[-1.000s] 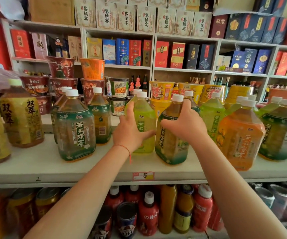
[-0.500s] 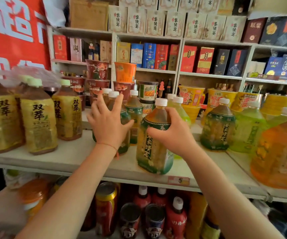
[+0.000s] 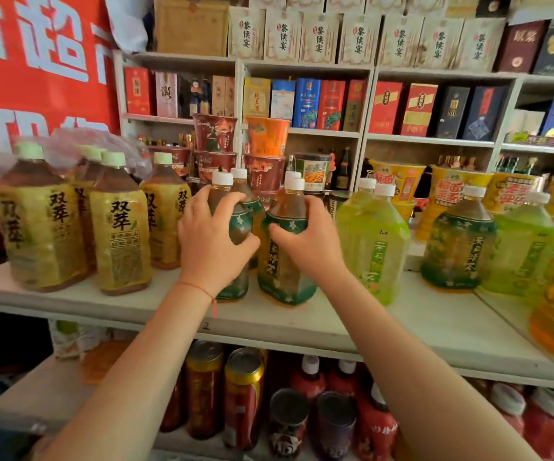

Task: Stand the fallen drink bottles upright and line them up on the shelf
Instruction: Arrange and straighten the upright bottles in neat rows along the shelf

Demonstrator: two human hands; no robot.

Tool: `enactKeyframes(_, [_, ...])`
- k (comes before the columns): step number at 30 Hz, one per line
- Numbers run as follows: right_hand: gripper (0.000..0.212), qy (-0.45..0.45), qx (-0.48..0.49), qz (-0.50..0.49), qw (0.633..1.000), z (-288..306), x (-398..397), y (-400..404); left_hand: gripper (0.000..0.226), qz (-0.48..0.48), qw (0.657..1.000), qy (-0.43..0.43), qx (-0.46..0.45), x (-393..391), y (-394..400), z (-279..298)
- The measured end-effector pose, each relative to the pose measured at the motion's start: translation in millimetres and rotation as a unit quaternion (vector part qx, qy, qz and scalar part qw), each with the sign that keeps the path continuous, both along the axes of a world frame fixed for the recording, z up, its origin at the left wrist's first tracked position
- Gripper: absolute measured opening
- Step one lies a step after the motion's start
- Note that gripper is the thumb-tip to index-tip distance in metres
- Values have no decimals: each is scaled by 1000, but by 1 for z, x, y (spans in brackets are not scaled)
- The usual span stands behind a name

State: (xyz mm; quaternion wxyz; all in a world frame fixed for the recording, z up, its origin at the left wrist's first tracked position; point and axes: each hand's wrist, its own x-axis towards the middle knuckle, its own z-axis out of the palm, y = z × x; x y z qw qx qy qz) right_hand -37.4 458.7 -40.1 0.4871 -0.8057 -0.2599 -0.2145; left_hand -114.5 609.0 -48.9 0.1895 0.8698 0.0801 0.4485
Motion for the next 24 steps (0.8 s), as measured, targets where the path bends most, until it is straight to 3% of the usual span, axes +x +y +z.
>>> enactKeyframes(3, [54, 3, -42, 9, 999, 4, -5, -1, 53, 8, 996, -89, 23, -2, -15, -8])
enactKeyframes(6, [34, -123, -26, -42, 991, 15, -11, -37, 40, -47, 980, -179, 79, 5, -44, -11])
enactKeyframes(8, [25, -207, 28, -108, 972, 24, -12, -72, 33, -105, 973, -190, 83, 15, -74, -10])
enactKeyframes(10, [24, -226, 58, -178, 956, 29, -3, -106, 33, -156, 973, -157, 58, 25, -102, -9])
enactKeyframes(15, [64, -26, -17, -356, 934, 22, 55, -194, 73, -217, 975, -20, -31, 60, -155, -2])
enactKeyframes(19, [90, 72, -24, -338, 938, 15, 99, -233, 101, -228, 965, 58, -119, 87, -176, 2])
enactKeyframes(24, [100, 120, -7, -319, 940, 18, 129, -244, 105, -242, 954, 62, -166, 100, -174, -8])
